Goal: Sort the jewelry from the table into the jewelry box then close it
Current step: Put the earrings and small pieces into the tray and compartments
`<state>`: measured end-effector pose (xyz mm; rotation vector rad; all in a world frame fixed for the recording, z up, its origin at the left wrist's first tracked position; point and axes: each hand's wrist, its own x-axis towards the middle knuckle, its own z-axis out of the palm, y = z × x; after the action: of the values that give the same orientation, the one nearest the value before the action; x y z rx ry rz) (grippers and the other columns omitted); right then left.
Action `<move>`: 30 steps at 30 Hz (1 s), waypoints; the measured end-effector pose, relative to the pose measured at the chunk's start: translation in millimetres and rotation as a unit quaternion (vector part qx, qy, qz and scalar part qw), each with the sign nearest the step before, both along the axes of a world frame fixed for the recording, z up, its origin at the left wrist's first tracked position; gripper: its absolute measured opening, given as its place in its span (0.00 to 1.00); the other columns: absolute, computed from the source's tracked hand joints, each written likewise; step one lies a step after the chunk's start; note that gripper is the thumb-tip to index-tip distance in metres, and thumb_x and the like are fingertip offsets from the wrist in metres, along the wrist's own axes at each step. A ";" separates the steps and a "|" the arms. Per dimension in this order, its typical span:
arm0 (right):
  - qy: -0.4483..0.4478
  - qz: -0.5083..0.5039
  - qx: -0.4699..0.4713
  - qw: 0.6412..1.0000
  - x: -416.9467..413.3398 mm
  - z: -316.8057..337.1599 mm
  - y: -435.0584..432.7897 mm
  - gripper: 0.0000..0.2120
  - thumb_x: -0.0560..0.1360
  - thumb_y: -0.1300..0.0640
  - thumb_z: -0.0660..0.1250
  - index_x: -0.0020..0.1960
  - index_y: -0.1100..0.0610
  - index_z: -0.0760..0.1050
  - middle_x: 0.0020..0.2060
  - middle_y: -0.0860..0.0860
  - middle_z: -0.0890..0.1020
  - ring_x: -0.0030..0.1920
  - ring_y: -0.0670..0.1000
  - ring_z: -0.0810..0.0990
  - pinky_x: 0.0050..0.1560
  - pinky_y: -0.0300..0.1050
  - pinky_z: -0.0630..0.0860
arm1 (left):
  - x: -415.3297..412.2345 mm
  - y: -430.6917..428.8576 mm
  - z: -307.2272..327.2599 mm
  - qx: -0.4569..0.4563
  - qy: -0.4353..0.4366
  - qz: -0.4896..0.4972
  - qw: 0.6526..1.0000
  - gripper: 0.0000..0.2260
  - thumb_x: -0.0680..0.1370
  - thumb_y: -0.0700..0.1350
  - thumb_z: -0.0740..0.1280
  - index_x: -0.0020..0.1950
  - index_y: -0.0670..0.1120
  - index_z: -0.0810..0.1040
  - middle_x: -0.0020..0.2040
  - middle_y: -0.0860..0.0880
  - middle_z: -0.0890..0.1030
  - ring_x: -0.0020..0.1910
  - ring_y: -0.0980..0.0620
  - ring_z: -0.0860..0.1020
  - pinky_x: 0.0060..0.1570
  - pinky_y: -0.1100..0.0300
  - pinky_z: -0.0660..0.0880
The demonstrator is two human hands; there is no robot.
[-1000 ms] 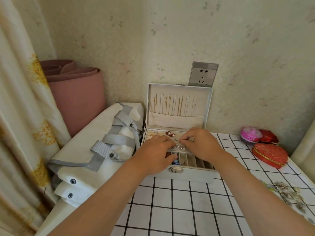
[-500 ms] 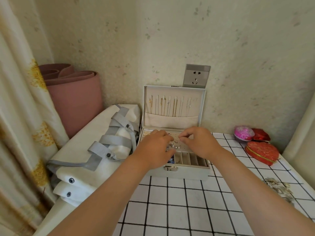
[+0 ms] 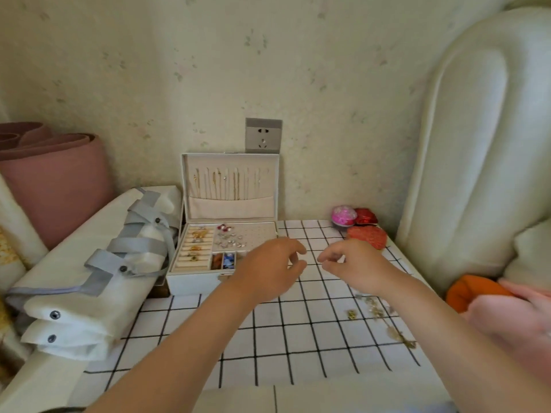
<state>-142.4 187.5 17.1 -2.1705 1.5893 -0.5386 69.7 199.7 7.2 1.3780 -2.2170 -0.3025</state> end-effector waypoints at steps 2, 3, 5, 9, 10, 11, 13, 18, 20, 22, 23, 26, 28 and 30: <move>0.017 -0.015 0.028 0.999 -18.8 -6.2 13.7 0.06 0.76 0.52 0.71 0.53 0.44 0.83 0.48 0.40 0.83 0.50 0.37 0.79 0.54 0.38 0.75 | -17.1 9.0 -6.1 0.014 -0.017 -0.023 1.000 0.11 0.80 0.53 0.63 0.61 0.55 0.77 0.50 0.57 0.78 0.44 0.58 0.74 0.49 0.57 0.75; 0.025 -0.022 0.044 0.998 -27.2 -10.2 19.3 0.07 0.76 0.52 0.71 0.53 0.45 0.83 0.48 0.40 0.83 0.50 0.38 0.80 0.56 0.39 0.76 | -25.0 13.3 -10.5 0.018 -0.029 -0.036 0.999 0.11 0.80 0.53 0.63 0.60 0.54 0.78 0.50 0.57 0.79 0.45 0.58 0.75 0.49 0.58 0.75; 0.038 -0.033 0.070 0.996 -41.5 -17.2 28.5 0.08 0.75 0.53 0.72 0.53 0.43 0.82 0.47 0.40 0.82 0.49 0.40 0.80 0.55 0.41 0.78 | -39.4 19.5 -19.4 0.031 -0.052 -0.058 0.997 0.11 0.80 0.52 0.63 0.60 0.54 0.79 0.51 0.56 0.80 0.46 0.59 0.74 0.48 0.61 0.73; 0.046 -0.029 0.088 0.995 -62.8 -20.8 36.7 0.10 0.76 0.59 0.71 0.54 0.46 0.84 0.42 0.37 0.80 0.45 0.36 0.78 0.45 0.28 0.71 | -63.5 24.6 -33.7 0.070 -0.065 -0.077 0.992 0.12 0.79 0.51 0.65 0.61 0.53 0.79 0.54 0.56 0.79 0.49 0.57 0.75 0.51 0.61 0.74; 0.045 -0.028 0.087 0.995 -66.1 -21.4 37.5 0.11 0.76 0.60 0.71 0.54 0.48 0.84 0.42 0.36 0.79 0.44 0.35 0.77 0.44 0.27 0.70 | -68.5 25.6 -36.5 0.075 -0.065 -0.078 0.992 0.11 0.79 0.51 0.66 0.61 0.53 0.79 0.54 0.55 0.79 0.51 0.57 0.76 0.52 0.60 0.75; 0.043 -0.025 0.086 0.995 -68.3 -22.3 38.1 0.11 0.76 0.61 0.71 0.54 0.48 0.84 0.42 0.37 0.79 0.45 0.36 0.77 0.45 0.27 0.70 | -73.1 26.8 -39.2 0.077 -0.065 -0.079 0.992 0.11 0.79 0.51 0.67 0.61 0.53 0.79 0.54 0.55 0.79 0.52 0.56 0.76 0.52 0.59 0.75; 0.053 -0.017 0.088 0.995 -69.6 -26.6 38.3 0.12 0.75 0.60 0.71 0.54 0.46 0.84 0.45 0.39 0.81 0.48 0.40 0.80 0.50 0.32 0.74 | -81.4 28.6 -45.1 0.071 -0.061 -0.071 0.993 0.09 0.78 0.54 0.68 0.57 0.55 0.79 0.51 0.56 0.79 0.51 0.56 0.75 0.50 0.59 0.74; 0.105 0.013 0.099 0.989 -60.5 -34.8 35.8 0.11 0.74 0.58 0.71 0.51 0.44 0.84 0.45 0.44 0.84 0.47 0.48 0.82 0.46 0.40 0.77 | -98.2 31.0 -57.1 0.043 -0.032 -0.014 0.998 0.12 0.73 0.60 0.70 0.47 0.54 0.78 0.44 0.57 0.79 0.47 0.58 0.73 0.44 0.60 0.72; 0.129 0.021 0.085 0.988 -57.3 -37.3 33.3 0.08 0.73 0.56 0.72 0.49 0.44 0.84 0.45 0.44 0.84 0.46 0.48 0.82 0.44 0.40 0.76 | -100.1 29.9 -60.1 0.041 -0.036 -0.004 0.999 0.11 0.73 0.60 0.70 0.46 0.53 0.79 0.44 0.56 0.79 0.49 0.56 0.73 0.45 0.59 0.72; 0.144 0.019 0.073 0.987 -54.0 -38.5 30.8 0.06 0.73 0.54 0.72 0.48 0.45 0.85 0.43 0.45 0.84 0.45 0.48 0.81 0.42 0.39 0.75 | -97.8 26.9 -62.6 0.037 -0.047 -0.008 0.998 0.09 0.75 0.58 0.69 0.47 0.55 0.81 0.45 0.57 0.79 0.51 0.56 0.73 0.46 0.58 0.73; 0.145 0.018 0.067 0.987 -53.1 -38.8 29.7 0.06 0.73 0.54 0.72 0.48 0.45 0.85 0.42 0.44 0.84 0.45 0.48 0.81 0.43 0.39 0.75 | -96.2 25.1 -63.6 0.037 -0.054 -0.011 0.998 0.08 0.75 0.57 0.68 0.48 0.55 0.81 0.45 0.57 0.78 0.51 0.55 0.72 0.47 0.58 0.74; 0.140 0.012 0.064 0.988 -52.1 -36.8 28.0 0.07 0.73 0.54 0.72 0.49 0.45 0.86 0.41 0.41 0.81 0.47 0.46 0.81 0.49 0.42 0.78 | -90.2 20.8 -65.6 0.037 -0.067 -0.016 0.997 0.06 0.77 0.53 0.67 0.50 0.56 0.82 0.46 0.56 0.78 0.52 0.55 0.72 0.47 0.59 0.74; 0.146 0.008 0.064 0.987 -53.2 -36.0 26.6 0.07 0.74 0.54 0.72 0.50 0.46 0.86 0.45 0.41 0.83 0.49 0.46 0.81 0.52 0.43 0.78 | -87.3 19.2 -65.9 0.039 -0.062 -0.016 0.997 0.05 0.77 0.51 0.67 0.50 0.56 0.82 0.46 0.56 0.78 0.52 0.56 0.72 0.48 0.59 0.74; 0.143 0.002 0.063 0.988 -55.0 -35.8 24.2 0.07 0.76 0.55 0.70 0.50 0.47 0.86 0.48 0.43 0.85 0.49 0.46 0.81 0.53 0.44 0.79 | -86.2 18.8 -65.2 0.041 -0.056 -0.020 0.997 0.05 0.77 0.50 0.67 0.51 0.56 0.81 0.47 0.57 0.79 0.52 0.56 0.72 0.50 0.59 0.74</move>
<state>-197.4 211.7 -18.7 -2.2319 1.7099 -0.1225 -16.5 218.6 -58.0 1.4256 -2.3491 -0.3415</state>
